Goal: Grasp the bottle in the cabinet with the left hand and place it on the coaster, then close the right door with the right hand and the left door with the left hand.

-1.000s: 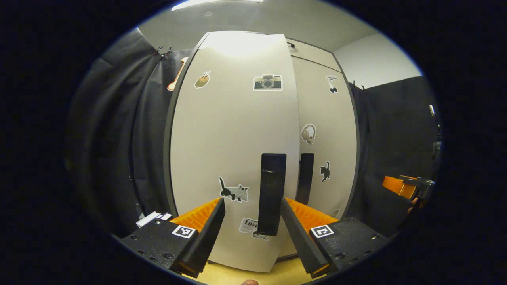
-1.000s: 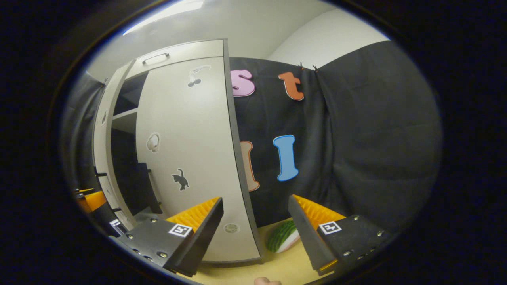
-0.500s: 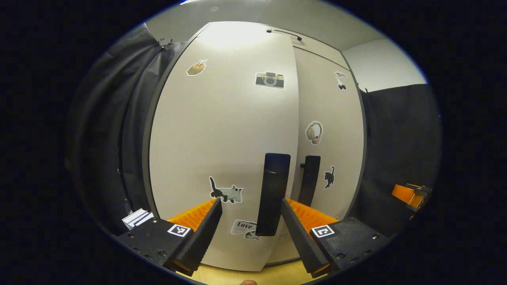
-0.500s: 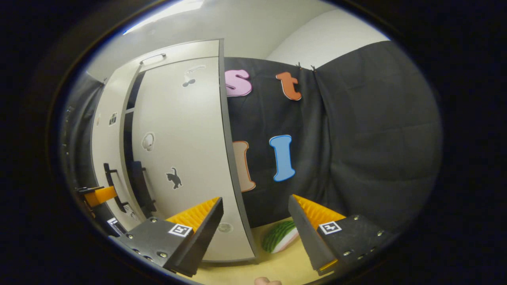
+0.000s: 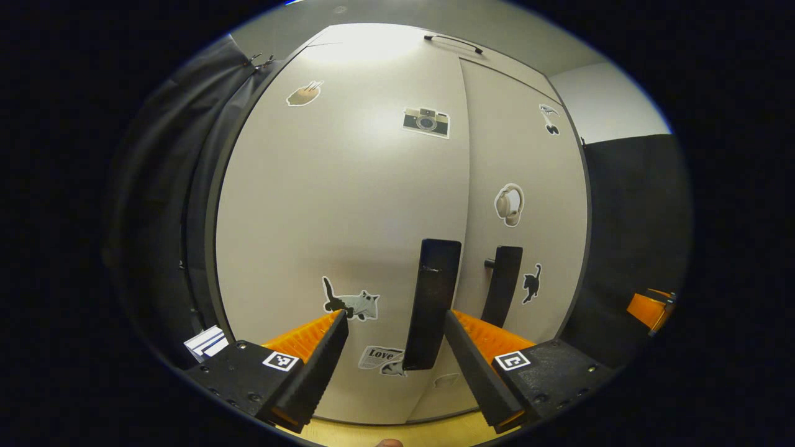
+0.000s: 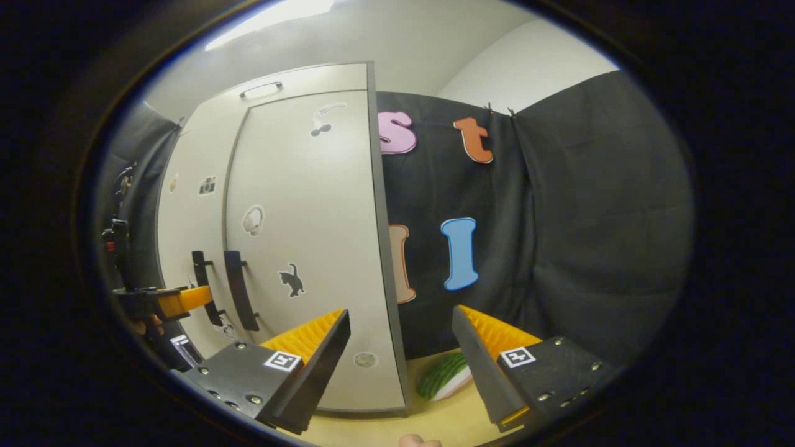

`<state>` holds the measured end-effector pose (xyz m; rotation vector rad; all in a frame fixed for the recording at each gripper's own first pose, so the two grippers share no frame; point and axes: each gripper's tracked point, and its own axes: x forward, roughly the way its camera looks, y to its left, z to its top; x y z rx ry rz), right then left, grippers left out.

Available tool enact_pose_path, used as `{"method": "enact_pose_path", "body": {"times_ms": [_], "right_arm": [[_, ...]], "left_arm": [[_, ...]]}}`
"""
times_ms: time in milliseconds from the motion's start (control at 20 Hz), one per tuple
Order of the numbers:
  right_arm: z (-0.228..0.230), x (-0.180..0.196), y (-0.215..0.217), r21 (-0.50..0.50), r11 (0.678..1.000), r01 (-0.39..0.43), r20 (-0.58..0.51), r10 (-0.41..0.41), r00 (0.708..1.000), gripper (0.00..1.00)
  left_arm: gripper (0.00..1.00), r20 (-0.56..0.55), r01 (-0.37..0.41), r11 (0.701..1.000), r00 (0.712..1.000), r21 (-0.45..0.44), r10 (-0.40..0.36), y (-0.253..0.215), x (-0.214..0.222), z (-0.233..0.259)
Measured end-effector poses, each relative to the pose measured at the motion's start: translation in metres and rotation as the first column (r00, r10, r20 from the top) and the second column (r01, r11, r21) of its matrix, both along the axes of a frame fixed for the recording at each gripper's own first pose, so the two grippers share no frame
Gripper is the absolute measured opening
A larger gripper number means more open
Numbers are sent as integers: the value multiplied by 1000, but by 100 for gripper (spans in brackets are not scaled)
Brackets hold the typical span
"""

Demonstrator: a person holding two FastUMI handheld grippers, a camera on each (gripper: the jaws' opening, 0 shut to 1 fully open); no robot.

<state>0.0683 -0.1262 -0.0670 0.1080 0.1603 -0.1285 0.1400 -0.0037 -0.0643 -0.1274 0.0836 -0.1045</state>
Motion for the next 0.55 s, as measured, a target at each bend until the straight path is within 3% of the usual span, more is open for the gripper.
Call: {"method": "enact_pose_path", "body": {"times_ms": [250, 400, 550], "right_arm": [[36, -4, 24, -9, 998, -65, 13, 65, 998, 100], [87, 5, 41, -35, 994, -103, 78, 105, 991, 100], [131, 5, 58, -44, 987, -153, 126, 157, 980, 97]], "left_arm": [[96, -28, -5, 1000, 1000, -5, 5, 0, -23, 23], [95, 25, 4, 999, 1000, -43, -3, -3, -51, 74], [94, 95, 0, 1000, 995, -16, 2, -1, -77, 128]]}}
